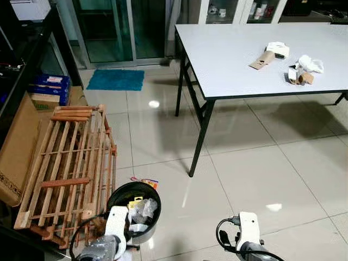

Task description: Picking trash to rubbish bin

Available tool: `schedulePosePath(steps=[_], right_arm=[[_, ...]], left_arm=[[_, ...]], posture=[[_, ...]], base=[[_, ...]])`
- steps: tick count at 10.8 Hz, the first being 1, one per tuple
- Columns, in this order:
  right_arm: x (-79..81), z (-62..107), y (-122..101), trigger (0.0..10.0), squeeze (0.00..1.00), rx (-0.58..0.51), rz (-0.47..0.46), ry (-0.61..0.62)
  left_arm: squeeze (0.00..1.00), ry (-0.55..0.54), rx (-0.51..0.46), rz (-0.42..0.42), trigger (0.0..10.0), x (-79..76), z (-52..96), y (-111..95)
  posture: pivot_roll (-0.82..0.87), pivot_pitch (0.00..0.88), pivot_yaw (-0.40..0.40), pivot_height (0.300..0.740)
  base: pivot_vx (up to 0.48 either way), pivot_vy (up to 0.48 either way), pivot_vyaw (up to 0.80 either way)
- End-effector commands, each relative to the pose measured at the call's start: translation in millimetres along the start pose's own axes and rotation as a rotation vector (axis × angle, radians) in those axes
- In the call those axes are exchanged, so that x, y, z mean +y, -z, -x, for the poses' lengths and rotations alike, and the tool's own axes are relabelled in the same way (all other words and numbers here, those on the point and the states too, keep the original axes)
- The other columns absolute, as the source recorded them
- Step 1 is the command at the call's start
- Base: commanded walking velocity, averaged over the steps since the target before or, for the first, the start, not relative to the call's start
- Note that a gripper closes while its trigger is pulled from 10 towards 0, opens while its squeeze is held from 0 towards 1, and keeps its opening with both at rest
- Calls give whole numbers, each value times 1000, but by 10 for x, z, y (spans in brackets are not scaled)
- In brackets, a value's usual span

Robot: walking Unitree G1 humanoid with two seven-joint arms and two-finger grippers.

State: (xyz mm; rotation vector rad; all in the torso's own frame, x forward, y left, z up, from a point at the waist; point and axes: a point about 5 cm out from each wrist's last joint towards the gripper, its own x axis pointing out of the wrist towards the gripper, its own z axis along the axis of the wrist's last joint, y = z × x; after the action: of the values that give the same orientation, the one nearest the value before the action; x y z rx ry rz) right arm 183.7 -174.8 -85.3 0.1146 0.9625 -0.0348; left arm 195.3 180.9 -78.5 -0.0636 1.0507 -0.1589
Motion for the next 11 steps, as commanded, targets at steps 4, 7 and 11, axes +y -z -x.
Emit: schedulePosePath(steps=[4,7,11], right_arm=[[-51,6,-7,10000,0,-5,-1,18],[-34,2,-31,10000,0,-23,-3,14],[3,-7,-91,10000,0,-43,23,-13]], left_arm=[[0,-109,-171,9,10000,126,35,-256],[0,-152,-285,-4,10000,162,67,-429],[0,-136,-309,-14,10000,69,45,-523]], posture=[[41,34,-38,740],[42,35,-39,740],[39,35,-41,740]], base=[[0,0,0],[0,0,0],[0,0,0]])
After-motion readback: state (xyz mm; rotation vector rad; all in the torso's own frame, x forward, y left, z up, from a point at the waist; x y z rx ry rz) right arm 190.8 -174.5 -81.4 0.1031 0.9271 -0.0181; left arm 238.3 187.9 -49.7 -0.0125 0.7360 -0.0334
